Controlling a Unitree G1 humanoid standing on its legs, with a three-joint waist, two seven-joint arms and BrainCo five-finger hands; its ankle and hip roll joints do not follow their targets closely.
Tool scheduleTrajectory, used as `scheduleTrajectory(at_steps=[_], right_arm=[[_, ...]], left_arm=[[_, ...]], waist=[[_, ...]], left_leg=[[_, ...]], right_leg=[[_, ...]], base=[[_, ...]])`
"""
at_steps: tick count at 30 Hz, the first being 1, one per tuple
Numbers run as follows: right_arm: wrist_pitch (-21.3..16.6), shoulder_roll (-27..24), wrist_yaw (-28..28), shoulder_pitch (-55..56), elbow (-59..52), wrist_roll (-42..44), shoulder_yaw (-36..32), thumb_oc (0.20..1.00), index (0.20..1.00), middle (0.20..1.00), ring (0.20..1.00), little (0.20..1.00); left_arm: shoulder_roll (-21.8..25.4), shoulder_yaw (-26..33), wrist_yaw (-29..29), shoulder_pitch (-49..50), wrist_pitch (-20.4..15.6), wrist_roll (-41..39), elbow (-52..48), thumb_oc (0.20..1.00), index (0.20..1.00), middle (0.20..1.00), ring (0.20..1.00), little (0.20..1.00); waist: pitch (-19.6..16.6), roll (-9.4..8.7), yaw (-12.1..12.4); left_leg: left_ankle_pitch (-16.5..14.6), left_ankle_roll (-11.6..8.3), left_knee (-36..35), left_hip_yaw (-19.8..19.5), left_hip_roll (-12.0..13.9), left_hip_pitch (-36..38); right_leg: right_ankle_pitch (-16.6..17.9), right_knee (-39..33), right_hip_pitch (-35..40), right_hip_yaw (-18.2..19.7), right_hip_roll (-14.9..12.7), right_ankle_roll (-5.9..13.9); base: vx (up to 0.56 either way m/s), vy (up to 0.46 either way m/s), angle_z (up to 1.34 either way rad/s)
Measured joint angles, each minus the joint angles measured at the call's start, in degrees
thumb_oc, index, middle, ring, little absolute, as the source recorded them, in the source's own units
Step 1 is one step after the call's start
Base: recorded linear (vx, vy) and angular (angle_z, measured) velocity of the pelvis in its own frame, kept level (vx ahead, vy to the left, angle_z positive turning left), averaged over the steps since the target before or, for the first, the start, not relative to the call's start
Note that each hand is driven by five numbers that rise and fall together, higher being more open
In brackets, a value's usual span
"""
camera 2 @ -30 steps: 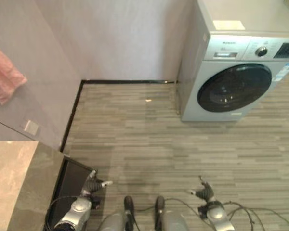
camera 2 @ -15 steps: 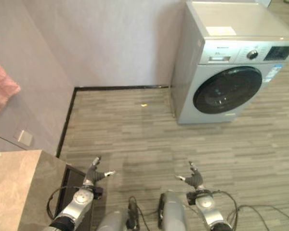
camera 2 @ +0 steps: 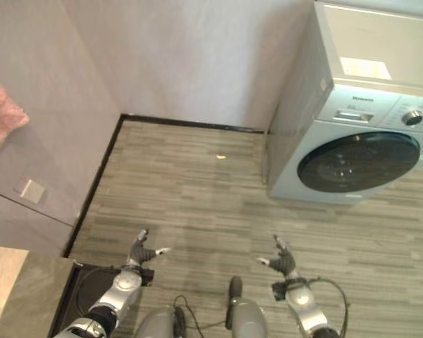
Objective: Put brush and paste in cup on sink, flatten towel.
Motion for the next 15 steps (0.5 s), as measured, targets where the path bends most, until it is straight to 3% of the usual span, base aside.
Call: scheduleTrajectory(at_steps=[2,4,6,8,10,12,13,15], right_arm=[[0.0,-0.4,0.2,0.1,-1.0,-1.2,-0.1,1.0,1.0,1.0,1.0,1.0],[-0.1,-0.4,0.1,-0.4,-1.1,-1.2,-0.2,1.0,1.0,1.0,1.0,1.0],[0.0,-0.2,0.0,0.1,-1.1,-1.6,-0.1,1.0,1.0,1.0,1.0,1.0],[0.0,-0.2,0.0,1.1,-1.1,-3.4,0.1,1.0,1.0,1.0,1.0,1.0],[0.0,-0.4,-0.1,2.7,-1.4,-3.6,0.0,1.0,1.0,1.0,1.0,1.0],[0.1,-0.7,0.2,3.4,-1.7,-4.5,0.0,1.0,1.0,1.0,1.0,1.0],[0.1,-0.6,0.7,3.4,-2.1,-5.2,0.1,1.0,1.0,1.0,1.0,1.0],[0.1,0.1,1.4,3.7,-2.4,-5.7,1.3,1.0,1.0,1.0,1.0,1.0]], left_arm=[[0.5,0.1,0.3,0.4,-0.2,0.1,-1.3,1.0,1.0,1.0,1.0,1.0],[0.6,0.1,0.4,0.8,-0.1,0.4,-1.2,1.0,1.0,1.0,1.0,1.0],[1.0,0.1,0.4,1.6,-0.1,1.1,-1.3,1.0,1.0,1.0,1.0,1.0],[2.1,0.4,0.2,2.5,0.0,2.3,-1.1,1.0,1.0,1.0,1.0,1.0],[1.9,0.6,0.1,2.6,0.1,2.4,-1.2,1.0,1.0,1.0,1.0,1.0],[1.9,0.6,-0.1,2.8,0.1,2.4,-1.5,1.0,1.0,1.0,1.0,1.0],[2.1,1.1,-0.2,4.0,0.1,2.8,-1.7,1.0,1.0,1.0,1.0,1.0],[2.3,2.3,-0.2,4.1,0.8,2.8,-1.3,1.0,1.0,1.0,1.0,1.0]], waist=[[0.6,-1.67,1.3],[0.8,-1.17,1.6],[0.9,-0.7,2.6],[2.0,-0.03,3.3],[2.1,-0.04,3.5],[1.8,0.39,3.7],[1.4,0.98,4.1],[0.7,-0.5,4.5]], left_leg=[[-1.1,0.9,-9.9,3.9,-0.5,-0.4],[-1.0,0.93,-17.2,5.5,-0.3,-0.2],[1.9,1.03,-33.7,6.5,-1.3,1.2],[6.1,0.63,-41.7,7.4,-0.1,1.3],[6.9,0.96,-42.2,14.0,1.1,0.8],[7.5,2.06,-40.6,14.9,1.6,0.9],[8.0,3.66,-40.6,14.2,1.7,3.2],[11.2,9.0,-38.9,14.8,0.0,4.5]], right_leg=[[1.2,-2.5,2.3,-0.5,-0.2,-0.81],[1.2,-3.5,3.0,-0.8,0.6,-1.15],[1.5,-8.1,6.3,-0.6,3.1,-0.28],[-0.7,-8.7,10.2,-0.9,5.4,0.17],[-2.8,-8.7,13.2,-1.8,5.6,0.58],[-4.6,-8.7,15.4,-1.5,5.6,1.71],[-6.3,-8.7,17.7,-0.1,5.5,3.2],[-9.1,-4.7,17.9,1.3,2.4,5.54]], base=[[0.34,-0.006,0.21],[0.34,0.049,0.01],[0.38,0.066,-0.15],[0.48,0.122,-0.13],[0.5,0.142,0.08],[0.47,0.165,-0.09],[0.43,0.18,-0.29],[0.36,0.224,-0.28]])
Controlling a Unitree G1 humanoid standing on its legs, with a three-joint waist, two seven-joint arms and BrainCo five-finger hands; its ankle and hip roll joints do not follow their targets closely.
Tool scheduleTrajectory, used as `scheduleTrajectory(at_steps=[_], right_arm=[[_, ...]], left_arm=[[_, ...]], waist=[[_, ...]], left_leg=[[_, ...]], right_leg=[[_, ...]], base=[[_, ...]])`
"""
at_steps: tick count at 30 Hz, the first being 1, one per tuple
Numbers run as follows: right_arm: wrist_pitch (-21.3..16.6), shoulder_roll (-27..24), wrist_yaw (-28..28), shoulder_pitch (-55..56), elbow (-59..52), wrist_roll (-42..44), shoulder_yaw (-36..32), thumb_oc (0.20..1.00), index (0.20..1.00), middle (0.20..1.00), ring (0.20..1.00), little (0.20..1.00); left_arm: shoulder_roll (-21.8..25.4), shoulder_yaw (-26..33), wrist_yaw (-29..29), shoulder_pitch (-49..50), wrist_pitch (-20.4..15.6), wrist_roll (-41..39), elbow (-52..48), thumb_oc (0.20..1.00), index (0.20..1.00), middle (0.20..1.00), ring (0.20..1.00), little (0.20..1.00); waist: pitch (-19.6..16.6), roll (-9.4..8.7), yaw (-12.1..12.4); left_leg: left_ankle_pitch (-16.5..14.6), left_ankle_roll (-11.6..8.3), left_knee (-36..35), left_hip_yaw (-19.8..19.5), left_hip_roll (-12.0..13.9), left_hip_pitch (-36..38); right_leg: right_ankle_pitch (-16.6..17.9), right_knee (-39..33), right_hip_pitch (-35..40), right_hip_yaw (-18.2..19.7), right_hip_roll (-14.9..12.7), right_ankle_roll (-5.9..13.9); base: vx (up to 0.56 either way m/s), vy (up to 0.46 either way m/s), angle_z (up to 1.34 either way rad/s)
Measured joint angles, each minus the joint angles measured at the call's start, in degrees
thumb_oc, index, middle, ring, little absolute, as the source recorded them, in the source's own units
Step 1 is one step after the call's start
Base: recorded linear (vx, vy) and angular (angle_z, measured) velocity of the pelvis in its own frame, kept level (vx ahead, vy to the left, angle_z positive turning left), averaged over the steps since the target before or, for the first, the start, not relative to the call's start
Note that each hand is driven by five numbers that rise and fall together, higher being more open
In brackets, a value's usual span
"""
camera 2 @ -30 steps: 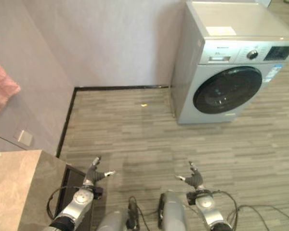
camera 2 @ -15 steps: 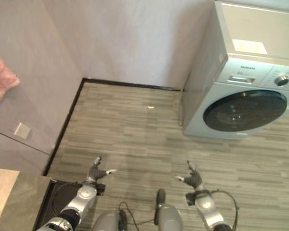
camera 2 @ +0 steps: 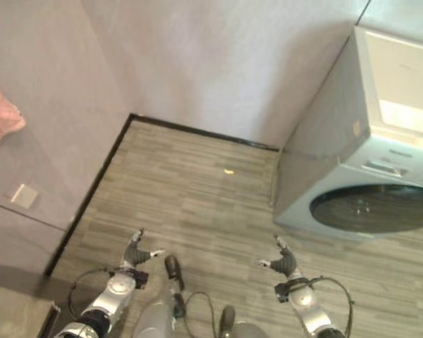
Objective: Put brush and paste in cup on sink, flatten towel.
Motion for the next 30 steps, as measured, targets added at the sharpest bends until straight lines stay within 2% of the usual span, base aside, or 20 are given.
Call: scheduleTrajectory(at_steps=[2,4,5,6,7,9,10,11,13,15,18,20,21,22,23,25,27,28,29,30], right_arm=[[0.0,0.5,0.6,0.1,-1.6,-0.1,0.3,1.0,1.0,1.0,1.0,1.0],[0.0,1.1,1.1,0.2,-2.7,-0.1,0.7,1.0,1.0,1.0,1.0,1.0],[0.0,1.4,1.1,0.3,-2.7,-0.1,0.8,1.0,1.0,1.0,1.0,1.0],[0.1,1.8,1.1,0.2,-2.9,-0.1,0.9,1.0,1.0,1.0,1.0,1.0],[0.0,2.0,1.1,0.2,-2.9,-0.2,0.8,1.0,1.0,1.0,1.0,1.0],[0.1,2.1,1.3,0.0,-4.3,-0.1,1.0,1.0,1.0,1.0,1.0,1.0],[-0.1,2.5,1.3,-0.2,-5.1,-0.1,0.5,1.0,1.0,1.0,1.0,1.0],[0.0,2.2,1.3,0.2,-6.5,0.1,0.2,1.0,1.0,1.0,1.0,1.0],[0.0,1.9,1.9,1.3,-7.8,0.2,0.2,1.0,1.0,1.0,1.0,1.0],[-0.1,1.7,2.2,2.5,-8.7,0.2,0.5,1.0,1.0,1.0,1.0,1.0],[0.0,1.7,2.3,4.6,-8.9,0.2,0.4,1.0,1.0,1.0,1.0,1.0],[0.0,1.6,2.8,6.1,-8.8,0.2,0.0,1.0,1.0,1.0,1.0,1.0],[0.0,1.4,3.0,7.0,-8.7,0.2,-0.2,1.0,1.0,1.0,1.0,1.0],[0.0,0.7,3.5,7.0,-7.8,0.1,-0.1,1.0,1.0,1.0,1.0,1.0],[0.0,0.0,3.7,6.2,-7.2,0.2,-0.1,1.0,1.0,1.0,1.0,1.0],[0.0,-0.7,3.8,3.3,-6.4,0.2,-0.7,1.0,1.0,1.0,1.0,1.0],[0.0,-1.9,3.7,3.1,-6.9,0.2,-1.8,1.0,1.0,1.0,1.0,1.0],[-0.1,-2.5,3.5,2.8,-7.0,0.2,-2.6,1.0,1.0,1.0,1.0,1.0],[0.0,-2.9,3.4,3.4,-7.2,0.2,-3.6,1.0,1.0,1.0,1.0,1.0],[0.0,-3.1,3.3,3.3,-7.3,0.2,-3.7,1.0,1.0,1.0,1.0,1.0]], left_arm=[[0.4,0.1,0.0,-0.9,0.2,0.0,-0.2,1.0,1.0,1.0,1.0,1.0],[0.7,0.1,0.0,-0.6,0.2,0.0,-0.5,1.0,1.0,1.0,1.0,1.0],[0.9,0.1,0.0,-0.7,0.1,0.0,-0.7,1.0,1.0,1.0,1.0,1.0],[1.3,-0.3,-0.1,-1.1,0.3,0.1,-0.9,1.0,1.0,1.0,1.0,1.0],[1.6,-1.0,-0.1,-1.0,0.4,0.1,-1.6,1.0,1.0,1.0,1.0,1.0],[2.4,-1.0,-0.1,-1.1,0.4,1.3,-3.3,1.0,1.0,1.0,1.0,1.0],[3.3,-0.7,0.0,-1.0,0.5,1.7,-3.4,1.0,1.0,1.0,1.0,1.0],[3.3,-0.6,-0.1,-1.1,0.5,1.8,-3.3,1.0,1.0,1.0,1.0,1.0],[2.1,-0.6,0.0,-0.6,0.5,2.1,-3.4,1.0,1.0,1.0,1.0,1.0],[1.8,-0.8,-0.1,-0.9,0.4,2.1,-3.8,1.0,1.0,1.0,1.0,1.0],[1.6,-2.5,-0.6,-0.4,0.4,2.2,-3.3,1.0,1.0,1.0,1.0,1.0],[1.7,-2.7,-1.0,2.4,0.3,2.2,-4.4,1.0,1.0,1.0,1.0,1.0],[1.7,-3.4,-1.1,2.7,0.3,2.2,-4.4,1.0,1.0,1.0,1.0,1.0],[1.4,-3.9,-1.2,3.3,0.3,2.2,-4.6,1.0,1.0,1.0,1.0,1.0],[1.4,-4.6,-1.3,4.2,0.3,2.3,-4.6,1.0,1.0,1.0,1.0,1.0],[1.1,-3.2,-1.4,5.5,0.3,2.1,-4.7,1.0,1.0,1.0,1.0,1.0],[0.3,-2.5,-1.4,5.3,0.1,1.5,-5.1,1.0,1.0,1.0,1.0,1.0],[-0.5,-2.2,-1.4,4.9,0.1,0.6,-5.3,1.0,1.0,1.0,1.0,1.0],[-1.2,-2.1,-1.7,3.0,0.1,-1.6,-6.3,1.0,1.0,1.0,1.0,1.0],[-1.5,-2.0,-1.7,3.1,-0.2,-3.2,-6.9,1.0,1.0,1.0,1.0,1.0]], waist=[[-0.3,-0.65,-0.1],[-0.5,-0.8,0.1],[-0.7,-1.14,0.3],[-0.9,-1.68,0.3],[-0.9,-1.46,-0.2],[-0.7,-0.54,0.3],[-0.3,-0.03,0.1],[0.0,0.7,-0.5],[0.3,1.68,-0.9],[-0.4,1.34,-2.8],[-1.5,-0.45,-4.5],[-2.9,-2.15,-4.3],[-3.6,-2.69,-5.1],[-3.8,-1.78,-4.9],[-4.5,-0.41,-3.7],[-4.9,0.8,-2.6],[-5.0,0.87,-3.8],[-4.8,0.85,-3.7],[-4.0,-0.7,-4.4],[-3.6,-0.89,-3.7]], left_leg=[[-2.3,2.42,0.7,0.2,-2.7,1.8],[-4.1,4.2,0.6,-0.4,-4.3,4.7],[-5.5,4.33,0.9,-0.3,-5.0,5.8],[-7.5,5.12,1.0,-0.8,-7.0,8.2],[-7.7,5.18,0.5,-1.9,-7.6,9.6],[-11.3,7.22,1.3,-4.9,-8.0,11.2],[-11.1,6.44,1.6,-5.8,-7.9,11.9],[-11.8,6.97,1.1,-7.7,-7.7,13.1],[-12.0,5.1,-0.5,-10.6,-8.3,16.2],[-13.4,4.99,0.7,-16.7,-8.4,15.6],[-13.7,3.53,0.5,-25.4,-9.3,16.9],[-16.0,2.87,1.0,-31.0,-10.2,18.2],[-17.4,0.91,2.8,-33.3,-10.5,17.7],[-18.6,-0.03,3.6,-33.3,-9.8,18.0],[-18.9,-0.61,3.6,-31.5,-8.0,17.7],[-18.6,-2.05,4.7,-32.0,-5.4,16.3],[-18.3,-3.57,8.2,-31.7,-5.1,13.9],[-17.5,-5.15,11.5,-30.3,-4.9,10.7],[-16.1,-8.58,18.9,-24.7,-6.0,5.7],[-14.4,-9.0,21.0,-21.4,-6.0,3.4]], right_leg=[[-0.9,9.0,-2.5,0.3,-3.2,1.58],[-1.2,24.7,-7.4,1.8,-6.3,3.69],[-0.3,29.4,-8.7,2.9,-7.3,4.52],[4.2,41.2,-12.7,5.1,-9.8,5.74],[4.9,46.9,-15.2,4.6,-11.2,5.29],[4.1,52.7,-22.6,6.3,-9.3,4.86],[2.5,52.2,-24.8,7.9,-7.3,4.48],[0.5,49.7,-26.0,7.3,-6.2,2.4],[-0.1,33.8,-27.7,2.5,-6.1,1.83],[0.7,23.0,-30.4,10.5,-2.8,3.32],[8.3,7.8,-30.0,16.3,-1.1,4.01],[9.6,8.5,-27.7,18.4,-1.2,4.69],[13.4,7.7,-26.6,19.1,-1.2,3.39],[14.4,8.3,-26.1,17.8,-0.5,2.27],[14.9,8.4,-25.6,16.6,0.9,-0.46],[14.4,6.7,-24.3,13.2,2.1,-1.62],[14.8,4.3,-22.4,8.7,1.6,-3.03],[14.6,2.4,-20.8,6.0,1.0,-3.14],[14.9,0.4,-19.7,2.7,-1.1,-4.04],[14.5,0.2,-19.4,2.1,-1.6,-4.42]], base=[[0.32,0.297,0.05],[0.31,0.329,0.16],[0.32,0.306,0.31],[0.21,0.187,0.46],[0.33,0.163,0.52],[0.43,0.124,0.47],[0.36,0.041,0.59],[0.33,-0.023,0.75],[0.4,-0.076,0.92],[0.46,-0.064,1.54],[0.38,-0.086,1.7],[0.25,-0.111,1.63],[0.15,-0.099,1.67],[0.16,-0.132,1.21],[0.32,-0.264,0.71],[0.32,-0.266,0.55],[0.16,-0.164,1.17],[0.04,-0.144,1.61],[0.04,-0.161,1.45],[0.08,-0.125,1.17]])
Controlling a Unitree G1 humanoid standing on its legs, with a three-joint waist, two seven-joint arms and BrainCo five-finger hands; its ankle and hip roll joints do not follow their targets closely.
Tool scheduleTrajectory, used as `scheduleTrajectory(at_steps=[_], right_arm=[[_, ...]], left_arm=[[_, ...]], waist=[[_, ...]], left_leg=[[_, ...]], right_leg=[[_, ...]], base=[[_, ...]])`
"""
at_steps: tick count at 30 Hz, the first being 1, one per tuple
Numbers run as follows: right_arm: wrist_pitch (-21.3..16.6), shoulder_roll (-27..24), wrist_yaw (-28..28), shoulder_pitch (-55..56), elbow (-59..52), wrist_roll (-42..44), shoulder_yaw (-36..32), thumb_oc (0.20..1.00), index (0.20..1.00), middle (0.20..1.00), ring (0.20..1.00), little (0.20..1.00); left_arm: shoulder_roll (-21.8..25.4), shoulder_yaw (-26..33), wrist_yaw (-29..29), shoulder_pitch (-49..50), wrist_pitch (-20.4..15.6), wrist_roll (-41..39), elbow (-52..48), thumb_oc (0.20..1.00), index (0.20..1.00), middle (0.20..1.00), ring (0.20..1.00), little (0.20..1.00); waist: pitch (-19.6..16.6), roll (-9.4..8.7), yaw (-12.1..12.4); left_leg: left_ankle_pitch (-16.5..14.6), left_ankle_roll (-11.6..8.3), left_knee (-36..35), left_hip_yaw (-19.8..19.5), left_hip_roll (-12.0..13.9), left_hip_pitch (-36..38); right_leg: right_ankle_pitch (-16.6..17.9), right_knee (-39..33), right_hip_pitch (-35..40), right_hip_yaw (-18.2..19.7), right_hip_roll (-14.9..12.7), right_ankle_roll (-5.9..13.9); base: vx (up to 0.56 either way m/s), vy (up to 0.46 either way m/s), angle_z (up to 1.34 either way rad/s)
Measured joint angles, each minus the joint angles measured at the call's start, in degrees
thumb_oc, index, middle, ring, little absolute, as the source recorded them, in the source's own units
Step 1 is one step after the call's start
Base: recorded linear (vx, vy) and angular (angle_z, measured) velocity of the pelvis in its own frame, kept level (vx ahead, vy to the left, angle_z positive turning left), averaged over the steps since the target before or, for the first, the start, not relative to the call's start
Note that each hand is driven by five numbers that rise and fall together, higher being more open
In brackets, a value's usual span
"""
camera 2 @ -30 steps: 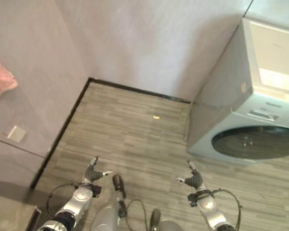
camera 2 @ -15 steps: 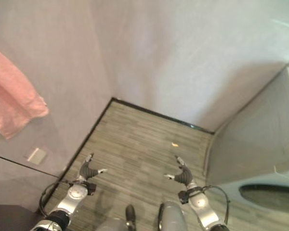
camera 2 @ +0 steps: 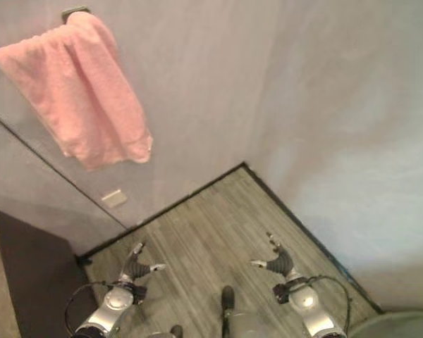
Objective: Put brush and paste in cup on sink, flatten towel.
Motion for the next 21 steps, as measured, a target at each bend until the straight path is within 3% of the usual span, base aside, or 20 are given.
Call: scheduleTrajectory(at_steps=[1,2,4,5,6,7,8,10,11,12,13,15,16,18,21], right_arm=[[0.0,-0.4,-0.1,0.0,-0.7,0.0,-0.1,1.0,1.0,1.0,1.0,1.0],[-0.1,-0.5,-0.5,0.3,-2.5,0.1,-0.6,1.0,1.0,1.0,1.0,1.0],[0.0,-0.5,-1.2,-0.6,-3.1,0.0,-0.8,1.0,1.0,1.0,1.0,1.0],[0.0,-0.7,-1.2,-0.7,-3.4,0.0,-1.1,1.0,1.0,1.0,1.0,1.0],[0.0,-0.6,-1.3,-1.2,-3.4,0.0,-1.7,1.0,1.0,1.0,1.0,1.0],[0.1,-0.7,-1.3,-1.1,-3.5,0.0,-2.1,1.0,1.0,1.0,1.0,1.0],[0.1,-0.8,-1.3,-1.1,-3.5,0.0,-2.1,1.0,1.0,1.0,1.0,1.0],[0.1,-0.8,-1.2,-0.7,-3.5,0.0,-1.9,1.0,1.0,1.0,1.0,1.0],[0.2,-0.9,-1.2,-0.3,-3.4,0.0,-1.9,1.0,1.0,1.0,1.0,1.0],[0.3,-1.7,-1.1,0.2,-3.8,-0.1,-1.9,1.0,1.0,1.0,1.0,1.0],[0.6,-1.0,-1.1,0.7,-3.9,-0.1,-1.2,1.0,1.0,1.0,1.0,1.0],[0.6,-0.6,-1.0,2.4,-4.0,-0.1,-0.5,1.0,1.0,1.0,1.0,1.0],[0.6,-0.2,-1.0,3.3,-4.0,-0.1,-0.5,1.0,1.0,1.0,1.0,1.0],[0.6,0.5,-0.9,2.5,-4.2,-0.1,-0.8,1.0,1.0,1.0,1.0,1.0],[0.6,0.7,-1.1,1.8,-5.2,-0.1,-1.5,1.0,1.0,1.0,1.0,1.0]], left_arm=[[-0.4,0.3,0.0,-0.3,0.0,-2.3,-1.0,1.0,1.0,1.0,1.0,1.0],[-0.6,0.4,-0.2,-0.2,0.1,-4.6,-2.2,1.0,1.0,1.0,1.0,1.0],[-0.3,0.4,-0.5,-0.4,0.1,-6.3,-4.3,1.0,1.0,1.0,1.0,1.0],[-0.3,0.5,-0.5,-0.4,0.1,-7.0,-5.2,1.0,1.0,1.0,1.0,1.0],[-0.3,0.8,-0.6,-0.4,0.1,-7.3,-6.0,1.0,1.0,1.0,1.0,1.0],[-0.6,1.8,-0.6,-1.1,0.0,-8.1,-6.5,1.0,1.0,1.0,1.0,1.0],[-0.6,2.4,-0.5,-1.5,0.0,-8.4,-6.3,1.0,1.0,1.0,1.0,1.0],[-0.5,3.6,-0.4,-1.5,0.0,-8.2,-6.2,1.0,1.0,1.0,1.0,1.0],[-0.5,4.1,-0.3,-1.0,0.0,-8.1,-6.3,1.0,1.0,1.0,1.0,1.0],[-0.6,4.4,-0.3,0.1,0.1,-8.0,-6.8,1.0,1.0,1.0,1.0,1.0],[-0.3,6.0,-0.4,1.9,0.2,-8.0,-7.1,1.0,1.0,1.0,1.0,1.0],[1.2,5.9,-0.4,3.8,0.3,-7.9,-9.8,1.0,1.0,1.0,1.0,1.0],[2.6,5.8,-0.5,4.8,0.2,-6.6,-13.1,1.0,1.0,1.0,1.0,1.0],[5.3,5.9,-0.6,4.7,0.1,-5.1,-14.3,1.0,1.0,1.0,1.0,1.0],[6.4,3.2,-1.4,5.0,0.2,-2.1,-14.2,1.0,1.0,1.0,1.0,1.0]], waist=[[0.5,-0.2,0.2],[0.8,0.73,-1.2],[1.4,0.66,-0.9],[1.9,0.96,-0.8],[2.3,1.56,-0.4],[3.1,1.37,-0.3],[3.7,1.51,-0.1],[4.1,2.25,0.0],[4.1,2.73,0.2],[3.3,4.41,0.4],[2.7,3.31,1.4],[1.9,2.02,1.8],[1.5,1.38,2.6],[1.4,2.33,3.6],[1.3,3.42,2.7]], left_leg=[[0.0,0.65,2.1,6.2,1.6,-1.7],[-1.2,2.63,1.5,15.3,5.7,-2.5],[-1.2,2.61,-5.1,16.7,6.0,-2.6],[-0.4,3.02,-8.6,16.7,6.0,-2.1],[0.5,2.24,-11.4,16.8,6.5,-2.2],[2.3,2.24,-14.6,18.9,7.0,-2.4],[3.9,0.98,-16.7,20.1,8.4,-2.5],[7.0,0.27,-20.8,22.7,11.7,-2.6],[7.5,-0.2,-21.5,22.1,12.7,-2.2],[8.7,0.11,-22.4,20.6,13.6,-1.7],[11.1,1.61,-22.4,19.3,10.9,0.7],[9.0,4.3,-21.0,19.5,7.9,1.6],[7.7,5.33,-18.9,19.9,6.6,1.3],[5.0,7.66,-17.0,19.8,4.7,1.4],[4.0,8.76,-17.7,19.2,3.9,3.4]], right_leg=[[-0.5,-0.1,0.1,-1.9,-0.7,-0.69],[-1.0,-1.5,0.8,-5.4,-0.4,-1.44],[-1.5,-1.5,0.7,-5.7,-0.5,-1.14],[-1.2,-1.4,0.5,-5.7,-0.5,-1.07],[-1.3,-2.5,1.1,-5.8,-0.3,-0.66],[-1.0,-3.4,1.9,-5.9,-0.7,-0.6],[-1.1,-4.2,3.2,-5.9,-0.6,-0.08],[-1.8,-4.6,4.8,-6.8,-0.3,1.06],[-2.0,-4.6,5.7,-6.5,-0.1,1.5],[-2.3,-4.6,6.5,-5.7,0.4,3.22],[-3.2,-4.5,8.1,-3.5,-2.1,4.5],[-2.9,-3.6,9.6,-3.1,-4.9,4.71],[-3.9,-1.0,9.1,-2.2,-7.0,6.24],[-3.9,7.8,5.6,-0.5,-8.9,7.24],[-5.4,26.1,-1.4,1.5,-12.1,7.99]], base=[[0.2,-0.057,1.12],[0.17,0.0,1.06],[0.29,0.064,0.71],[0.32,0.092,0.29],[0.48,0.156,0.23],[0.29,0.133,0.19],[0.47,0.201,0.14],[0.37,0.183,0.0],[0.4,0.213,-0.24],[0.38,0.239,-0.61],[0.36,0.252,-0.57],[0.32,0.294,-0.06],[0.31,0.456,0.24],[0.3,0.506,0.13],[0.16,0.204,0.31]])
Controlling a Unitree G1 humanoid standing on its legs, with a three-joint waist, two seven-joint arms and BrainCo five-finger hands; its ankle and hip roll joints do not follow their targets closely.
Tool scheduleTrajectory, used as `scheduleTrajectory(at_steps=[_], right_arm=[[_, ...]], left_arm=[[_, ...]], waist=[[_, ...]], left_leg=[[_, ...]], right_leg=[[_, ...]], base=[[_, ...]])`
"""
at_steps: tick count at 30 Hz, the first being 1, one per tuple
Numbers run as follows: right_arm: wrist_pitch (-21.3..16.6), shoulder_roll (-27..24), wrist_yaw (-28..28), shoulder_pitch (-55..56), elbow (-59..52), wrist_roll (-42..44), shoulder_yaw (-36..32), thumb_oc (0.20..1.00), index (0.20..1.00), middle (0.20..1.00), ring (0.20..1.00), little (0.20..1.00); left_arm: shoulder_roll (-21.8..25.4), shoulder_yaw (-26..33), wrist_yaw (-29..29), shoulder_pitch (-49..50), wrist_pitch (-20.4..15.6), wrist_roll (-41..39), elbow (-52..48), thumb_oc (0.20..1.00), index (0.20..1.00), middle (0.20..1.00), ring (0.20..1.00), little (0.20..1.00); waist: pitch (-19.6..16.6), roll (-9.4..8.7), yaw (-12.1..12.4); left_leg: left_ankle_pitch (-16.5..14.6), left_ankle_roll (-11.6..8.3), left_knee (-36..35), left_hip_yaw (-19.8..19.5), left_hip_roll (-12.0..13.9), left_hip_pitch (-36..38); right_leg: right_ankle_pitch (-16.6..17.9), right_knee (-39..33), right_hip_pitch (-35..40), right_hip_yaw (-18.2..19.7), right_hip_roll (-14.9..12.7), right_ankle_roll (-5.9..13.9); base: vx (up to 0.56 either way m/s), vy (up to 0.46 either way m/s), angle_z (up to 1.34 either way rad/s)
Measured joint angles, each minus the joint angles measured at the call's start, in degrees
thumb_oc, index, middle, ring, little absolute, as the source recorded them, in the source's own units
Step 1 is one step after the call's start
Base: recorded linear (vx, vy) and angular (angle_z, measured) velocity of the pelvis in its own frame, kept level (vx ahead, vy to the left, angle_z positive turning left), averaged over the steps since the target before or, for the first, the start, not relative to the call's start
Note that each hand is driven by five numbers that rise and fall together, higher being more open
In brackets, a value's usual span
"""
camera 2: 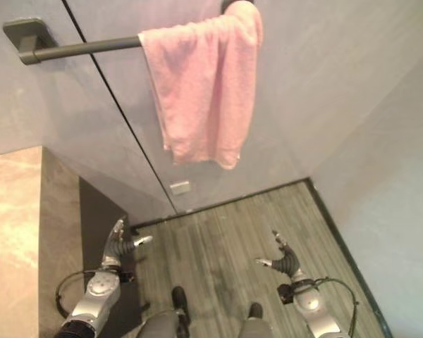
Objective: Put brush and paste in cup on sink, flatten towel.
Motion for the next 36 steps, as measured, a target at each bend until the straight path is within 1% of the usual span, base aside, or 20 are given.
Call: scheduleTrajectory(at_steps=[1,2,3,4,5,6,7,8,10,12,15,18,22,25,28,29,31,33,34,36], right_arm=[[0.0,0.3,0.0,0.4,-0.2,0.0,0.0,1.0,1.0,1.0,1.0,1.0],[-0.1,0.3,0.1,0.3,-1.0,-0.3,0.0,1.0,1.0,1.0,1.0,1.0],[-0.1,0.3,0.1,0.0,-1.5,-0.3,-0.1,1.0,1.0,1.0,1.0,1.0],[-0.1,0.0,0.1,0.5,-3.2,-0.3,-0.6,1.0,1.0,1.0,1.0,1.0],[-0.3,0.0,0.1,0.7,-3.8,-0.3,-0.6,1.0,1.0,1.0,1.0,1.0],[-0.5,0.0,0.0,0.8,-4.0,-0.2,-0.6,1.0,1.0,1.0,1.0,1.0],[-0.5,0.0,0.1,1.3,-3.8,-0.2,-0.6,1.0,1.0,1.0,1.0,1.0],[-0.6,0.0,0.1,1.3,-3.6,-0.1,-0.6,1.0,1.0,1.0,1.0,1.0],[-0.6,-0.2,0.1,1.3,-3.6,0.1,-1.8,1.0,1.0,1.0,1.0,1.0],[-0.6,-0.1,0.0,2.8,-3.5,0.1,-3.2,1.0,1.0,1.0,1.0,1.0],[-0.7,-2.5,0.3,4.0,-3.2,0.9,-4.7,1.0,1.0,1.0,1.0,1.0],[-0.8,-5.8,1.6,3.5,-4.5,2.8,-8.1,1.0,1.0,1.0,1.0,1.0],[-0.9,-7.8,3.0,4.0,-7.9,6.3,-11.3,1.0,1.0,1.0,1.0,1.0],[-2.5,-8.0,5.0,4.5,-12.8,11.9,-14.1,1.0,1.0,1.0,1.0,1.0],[-3.5,-9.1,6.7,4.6,-16.1,15.7,-15.4,1.0,1.0,1.0,1.0,1.0],[-3.5,-9.3,7.3,4.8,-16.6,16.9,-16.0,1.0,1.0,1.0,1.0,1.0],[-3.6,-10.2,8.2,6.2,-17.2,20.0,-17.8,1.0,1.0,1.0,1.0,1.0],[-3.6,-13.3,10.4,5.8,-17.3,23.4,-17.9,1.0,1.0,1.0,1.0,1.0],[-3.6,-15.4,11.7,4.5,-16.7,25.1,-18.0,1.0,1.0,1.0,1.0,1.0],[-3.5,-15.9,13.4,3.6,-16.4,27.8,-18.3,1.0,1.0,1.0,1.0,1.0]], left_arm=[[0.2,-1.4,-0.3,-0.5,0.0,0.7,-0.1,1.0,1.0,1.0,1.0,1.0],[0.2,-1.8,-0.7,0.2,0.1,1.2,-0.1,1.0,1.0,1.0,1.0,1.0],[0.1,-2.0,-0.8,0.7,0.2,1.7,0.1,1.0,1.0,1.0,1.0,1.0],[-0.5,-2.5,-1.0,1.3,0.3,2.5,0.3,1.0,1.0,1.0,1.0,1.0],[-0.3,-2.5,-1.3,2.2,0.3,2.6,-0.1,1.0,1.0,1.0,1.0,1.0],[-0.2,-2.5,-1.4,2.5,0.3,2.6,-0.1,1.0,1.0,1.0,1.0,1.0],[-0.3,-2.5,-1.6,2.0,0.2,2.7,-0.1,1.0,1.0,1.0,1.0,1.0],[-0.3,-2.3,-1.7,2.4,0.3,2.6,0.1,1.0,1.0,1.0,1.0,1.0],[-0.7,-2.3,-1.8,2.4,0.3,2.7,0.8,1.0,1.0,1.0,1.0,1.0],[-0.2,-2.0,-1.9,2.9,0.3,2.7,1.1,1.0,1.0,1.0,1.0,1.0],[-2.2,-1.5,-2.0,3.5,-0.1,2.7,1.0,1.0,1.0,1.0,1.0,1.0],[-2.8,-0.7,-2.6,2.8,0.0,2.4,0.7,1.0,1.0,1.0,1.0,1.0],[-2.8,-0.7,-3.2,2.7,0.1,2.4,-0.2,1.0,1.0,1.0,1.0,1.0],[-1.8,1.0,-3.1,2.4,0.1,2.5,-2.7,1.0,1.0,1.0,1.0,1.0],[1.1,1.0,-3.2,2.5,0.0,2.6,-5.9,1.0,1.0,1.0,1.0,1.0],[1.7,1.0,-3.4,2.4,0.0,2.6,-6.9,1.0,1.0,1.0,1.0,1.0],[2.3,1.0,-4.3,2.2,-0.2,2.6,-10.3,1.0,1.0,1.0,1.0,1.0],[3.3,1.1,-4.9,1.6,-0.4,2.6,-13.3,1.0,1.0,1.0,1.0,1.0],[4.6,1.0,-5.6,1.3,-1.2,2.7,-15.2,1.0,1.0,1.0,1.0,1.0],[6.8,0.8,-7.2,0.1,-1.5,2.3,-17.6,1.0,1.0,1.0,1.0,1.0]], waist=[[-0.3,-0.83,0.1],[-0.1,-0.74,-0.2],[0.2,-0.38,-1.3],[0.5,0.2,-1.1],[0.4,0.11,-1.2],[0.3,-0.04,-1.5],[0.0,-0.7,-2.0],[-0.2,-0.92,-2.2],[-0.2,-1.09,-3.0],[-1.0,-3.63,-3.4],[-2.2,-0.66,-3.9],[-2.5,-0.45,-4.0],[-2.7,-0.94,-4.3],[-2.7,-2.58,-4.1],[-2.2,-2.93,-3.8],[-2.2,-3.0,-3.9],[-2.2,-2.61,-4.4],[-1.8,-1.62,-4.2],[-1.1,-0.58,-4.3],[-1.0,-0.73,-4.3]], left_leg=[[-2.0,1.19,0.6,-0.5,-1.4,1.0],[-2.2,1.71,-0.5,-2.0,-2.0,2.3],[-3.1,3.01,-1.2,-2.7,-1.8,3.3],[-1.8,2.23,-3.2,-1.5,-1.8,5.8],[-1.7,1.69,-3.6,-1.2,-2.0,6.2],[-1.8,1.59,-3.6,-1.6,-2.1,6.2],[-2.2,1.73,-4.1,-3.2,-2.0,6.7],[-1.9,1.18,-4.8,-4.3,-1.5,6.9],[-2.1,0.69,-5.9,-6.0,-1.3,8.0],[-2.6,-3.34,-6.8,-7.9,-2.2,11.0],[-3.2,-4.3,-6.4,-10.3,2.7,12.5],[-2.8,-5.31,-4.7,-12.0,5.7,11.6],[-1.7,-7.42,-1.9,-12.7,6.8,10.2],[-0.5,-9.69,7.3,-14.7,6.4,5.0],[1.1,-11.58,11.1,-15.0,7.1,1.7],[1.2,-11.44,11.2,-14.0,7.6,1.3],[0.8,-10.19,7.7,-7.9,8.9,1.5],[1.2,-9.37,2.1,-7.9,8.3,2.5],[-0.2,-8.17,-0.3,-7.9,8.5,3.5],[-0.4,-8.78,-4.6,-7.6,7.9,5.6]], right_leg=[[1.1,6.4,-2.5,2.6,-0.7,-0.3],[0.2,13.6,-5.9,9.3,1.7,0.9],[-1.9,14.2,-6.3,10.5,2.7,0.64],[-4.0,10.4,-6.4,3.6,1.1,-0.55],[-3.6,4.7,-6.3,-0.5,0.8,-0.76],[-2.6,2.6,-6.3,-1.6,0.9,-0.32],[-1.9,0.1,-7.3,-2.0,1.7,-0.05],[-1.3,-7.0,-6.9,-0.7,3.6,0.39],[1.1,-16.1,-6.1,2.3,4.8,1.22],[8.5,-24.9,-2.4,3.1,4.3,1.21],[8.6,-27.2,2.3,1.1,9.4,-0.9],[8.5,-29.7,4.2,-0.9,12.0,-2.59],[7.5,-30.2,5.3,-2.3,13.1,-3.2],[6.6,-30.1,5.8,-3.2,12.4,-3.96],[6.0,-30.1,6.2,-4.1,12.1,-4.78],[5.9,-30.2,6.2,-4.8,12.2,-4.92],[5.4,-30.3,6.2,-6.7,12.5,-5.82],[5.5,-29.5,4.7,-6.7,13.2,-5.68],[5.8,-29.5,4.6,-6.8,13.8,-5.24],[6.5,-29.7,4.5,-6.7,13.5,-4.39]], base=[[0.36,0.259,0.34],[0.36,0.257,0.38],[0.29,0.139,0.27],[0.18,-0.029,0.26],[0.27,-0.046,0.24],[0.3,-0.078,0.4],[0.41,-0.144,0.53],[0.42,-0.174,0.44],[0.31,-0.145,0.41],[0.34,-0.198,0.55],[0.25,-0.205,0.38],[0.23,-0.219,0.1],[0.17,-0.174,0.2],[0.07,-0.119,0.3],[0.05,-0.002,0.21],[0.14,0.145,0.39],[0.13,0.152,0.47],[0.06,0.104,0.06],[0.1,0.121,-0.14],[0.09,0.101,-0.03]])
